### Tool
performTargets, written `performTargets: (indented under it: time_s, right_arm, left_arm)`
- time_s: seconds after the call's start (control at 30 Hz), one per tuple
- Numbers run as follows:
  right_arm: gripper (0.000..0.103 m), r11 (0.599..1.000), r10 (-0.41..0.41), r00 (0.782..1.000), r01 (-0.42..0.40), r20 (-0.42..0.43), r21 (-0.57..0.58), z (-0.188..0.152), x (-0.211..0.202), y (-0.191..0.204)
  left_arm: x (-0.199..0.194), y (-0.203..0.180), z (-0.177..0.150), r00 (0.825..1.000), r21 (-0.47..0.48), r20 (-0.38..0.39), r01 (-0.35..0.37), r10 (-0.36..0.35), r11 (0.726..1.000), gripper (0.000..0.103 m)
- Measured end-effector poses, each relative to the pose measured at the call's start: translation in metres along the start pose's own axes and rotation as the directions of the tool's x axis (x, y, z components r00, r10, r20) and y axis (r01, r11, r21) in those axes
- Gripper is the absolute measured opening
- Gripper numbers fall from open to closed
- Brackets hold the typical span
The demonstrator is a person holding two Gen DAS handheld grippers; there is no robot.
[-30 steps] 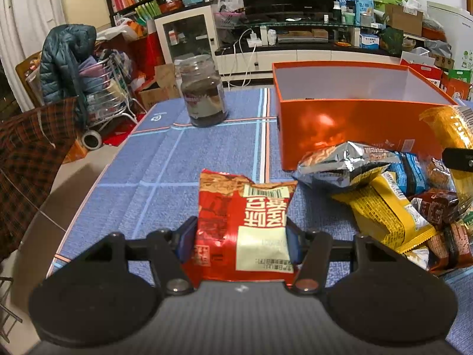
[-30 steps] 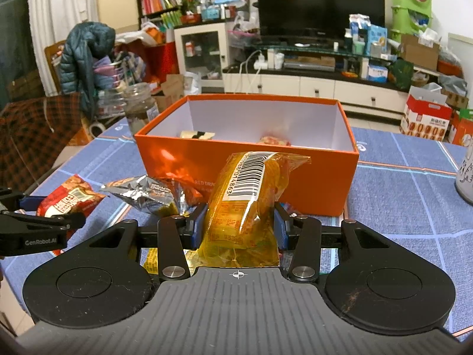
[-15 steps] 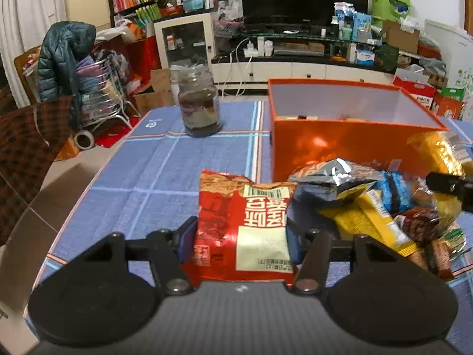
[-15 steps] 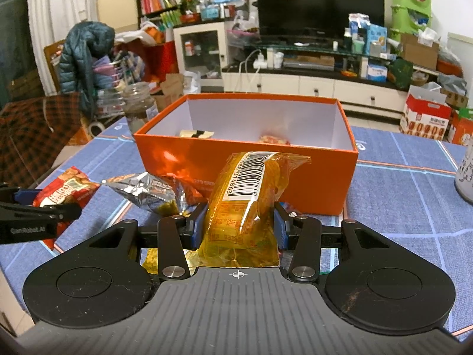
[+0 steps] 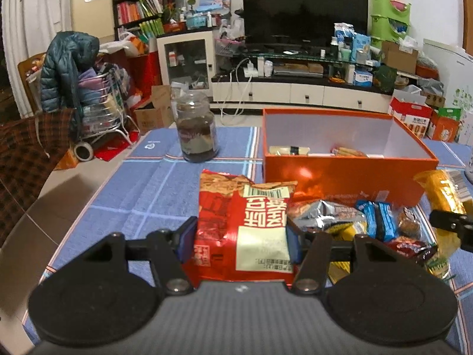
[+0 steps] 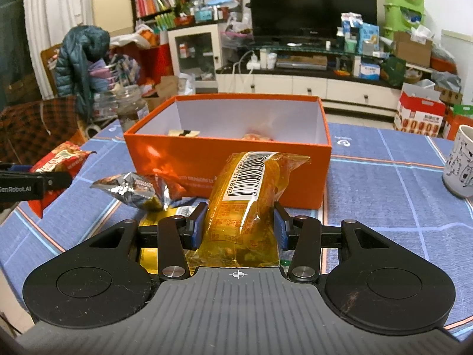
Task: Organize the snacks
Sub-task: 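Carry both packs over the orange box and open both tools to drop them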
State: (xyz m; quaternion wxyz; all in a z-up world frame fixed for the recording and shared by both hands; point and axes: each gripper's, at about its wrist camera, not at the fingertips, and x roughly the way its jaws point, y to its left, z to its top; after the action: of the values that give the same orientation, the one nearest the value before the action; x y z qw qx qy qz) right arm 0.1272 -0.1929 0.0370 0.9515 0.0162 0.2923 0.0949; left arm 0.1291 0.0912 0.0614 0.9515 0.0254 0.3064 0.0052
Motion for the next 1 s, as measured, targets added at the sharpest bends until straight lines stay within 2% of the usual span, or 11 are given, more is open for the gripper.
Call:
performTargets:
  time_s: [0.37, 0.5, 0.73, 0.87, 0.93, 1.0]
  right_arm:
    - [0.032, 0.999, 0.035, 0.999, -0.035, 0.011, -0.008, 0.004, -0.005, 0.005]
    - [0.032, 0.999, 0.033, 0.997, -0.033, 0.065, -0.007, 0.022, -0.019, -0.005]
    - [0.032, 0.998, 0.02, 0.996, -0.025, 0.085, 0.062, 0.06, -0.002, -0.033]
    - [0.032, 0.997, 0.029, 0.994, -0.036, 0.102, 0.07, 0.088, 0.015, -0.039]
    - [0.032, 0.998, 0.027, 0.994, -0.034, 0.11, 0.06, 0.107, 0.031, -0.038]
    - [0.034, 0.998, 0.011, 0.995, -0.017, 0.103, 0.059, 0.127, 0.056, -0.039]
  left_arm:
    - [-0.017, 0.0, 0.009, 0.998, -0.004, 0.058, 0.039, -0.039, 0.999, 0.058]
    - [-0.011, -0.01, 0.029, 0.994, 0.002, 0.074, 0.083, -0.083, 0.997, 0.058]
    - [0.022, -0.035, 0.075, 0.986, 0.01, 0.095, 0.14, -0.141, 0.99, 0.058]
    - [0.044, -0.051, 0.104, 0.984, 0.014, 0.112, 0.137, -0.138, 0.99, 0.058]
    - [0.064, -0.061, 0.118, 0.984, 0.021, 0.11, 0.136, -0.137, 0.99, 0.058]
    - [0.089, -0.07, 0.127, 0.985, 0.04, 0.085, 0.144, -0.147, 0.989, 0.063]
